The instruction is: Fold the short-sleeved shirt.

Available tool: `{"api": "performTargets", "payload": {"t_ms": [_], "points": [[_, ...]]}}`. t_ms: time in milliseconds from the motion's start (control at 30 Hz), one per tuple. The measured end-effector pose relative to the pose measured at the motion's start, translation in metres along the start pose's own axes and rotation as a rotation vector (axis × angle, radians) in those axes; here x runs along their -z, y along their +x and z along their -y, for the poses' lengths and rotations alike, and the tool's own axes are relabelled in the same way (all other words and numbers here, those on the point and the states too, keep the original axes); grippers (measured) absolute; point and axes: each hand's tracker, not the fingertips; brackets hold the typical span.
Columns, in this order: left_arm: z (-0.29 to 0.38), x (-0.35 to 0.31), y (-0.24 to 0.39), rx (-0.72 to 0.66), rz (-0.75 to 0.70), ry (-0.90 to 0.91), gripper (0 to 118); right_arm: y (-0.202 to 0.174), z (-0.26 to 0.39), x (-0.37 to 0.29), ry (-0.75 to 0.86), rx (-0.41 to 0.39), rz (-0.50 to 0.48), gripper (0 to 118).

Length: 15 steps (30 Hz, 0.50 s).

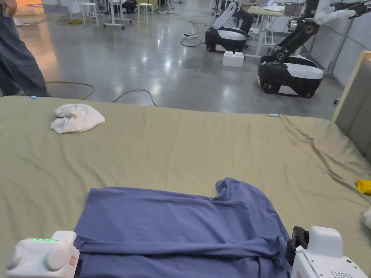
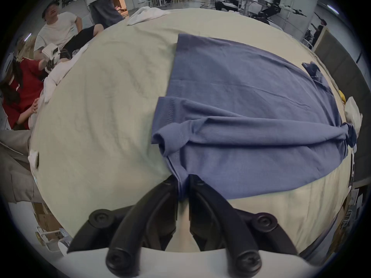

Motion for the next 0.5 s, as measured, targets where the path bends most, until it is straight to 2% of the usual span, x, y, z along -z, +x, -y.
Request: {"api": "performTargets", "payload": {"t_ms": [67,133,167,200,233,300,367,467,500], "points": [[0.002,0.002,-0.012,-0.023,0.02,0.032,7,0.011,0.005,0.013,-0.063,0.006,0.0,0],[0.006,-0.006,-0.02,-0.059,0.049,0.071,6,0.022,0.009,0.028,-0.149,-0.003,0.001,7],[0.008,-0.01,-0.022,-0.06,0.058,0.082,6,0.028,0.012,0.037,-0.204,-0.003,-0.015,19],[0.009,-0.011,-0.023,-0.064,0.06,0.097,6,0.033,0.015,0.045,-0.266,0.007,-0.033,41],[0.01,-0.015,-0.025,-0.067,0.064,0.107,6,0.037,0.02,0.053,-0.31,0.018,-0.053,53],[0.012,-0.021,-0.026,-0.069,0.072,0.138,6,0.042,0.029,0.07,-0.428,0.011,-0.086,68],[0.015,-0.033,-0.02,-0.069,0.076,0.161,6,0.042,0.042,0.087,-0.526,-0.02,-0.081,68],[0.014,-0.033,-0.019,-0.07,0.075,0.167,6,0.041,0.064,0.111,-0.658,-0.026,-0.09,68],[0.014,-0.033,-0.019,-0.074,0.075,0.172,6,0.038,0.069,0.113,-0.676,-0.024,-0.087,63]]}}
